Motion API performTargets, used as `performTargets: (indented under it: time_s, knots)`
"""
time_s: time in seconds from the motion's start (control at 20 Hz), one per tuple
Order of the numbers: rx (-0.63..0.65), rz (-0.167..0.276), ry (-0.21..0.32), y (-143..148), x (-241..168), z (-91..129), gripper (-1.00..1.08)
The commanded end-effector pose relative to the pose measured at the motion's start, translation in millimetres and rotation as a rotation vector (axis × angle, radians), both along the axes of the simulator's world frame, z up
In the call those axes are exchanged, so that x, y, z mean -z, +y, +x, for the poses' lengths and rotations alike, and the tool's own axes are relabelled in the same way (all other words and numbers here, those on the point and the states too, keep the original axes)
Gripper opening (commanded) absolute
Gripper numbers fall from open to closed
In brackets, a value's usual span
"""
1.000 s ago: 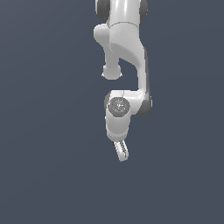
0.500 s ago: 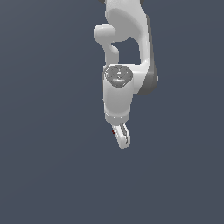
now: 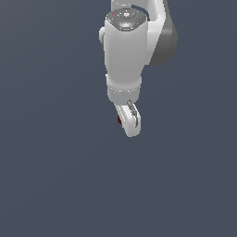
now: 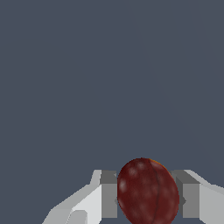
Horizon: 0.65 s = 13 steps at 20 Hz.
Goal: Pick up the object and move it to a goal position.
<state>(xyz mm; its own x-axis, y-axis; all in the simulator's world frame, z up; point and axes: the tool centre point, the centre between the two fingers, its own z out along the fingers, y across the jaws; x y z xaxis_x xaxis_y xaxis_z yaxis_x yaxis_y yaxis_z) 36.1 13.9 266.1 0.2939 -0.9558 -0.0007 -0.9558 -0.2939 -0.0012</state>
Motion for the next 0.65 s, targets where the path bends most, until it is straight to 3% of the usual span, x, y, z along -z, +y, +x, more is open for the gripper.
performTargets:
  time_s: [0.0, 0.6]
  knots:
    - [0.0, 0.0, 0.001, -0.9, -21.7, -3.4, -1.0]
    - [-0.001, -0.001, 0.001, -1.0, -63.7, -6.7, -1.0]
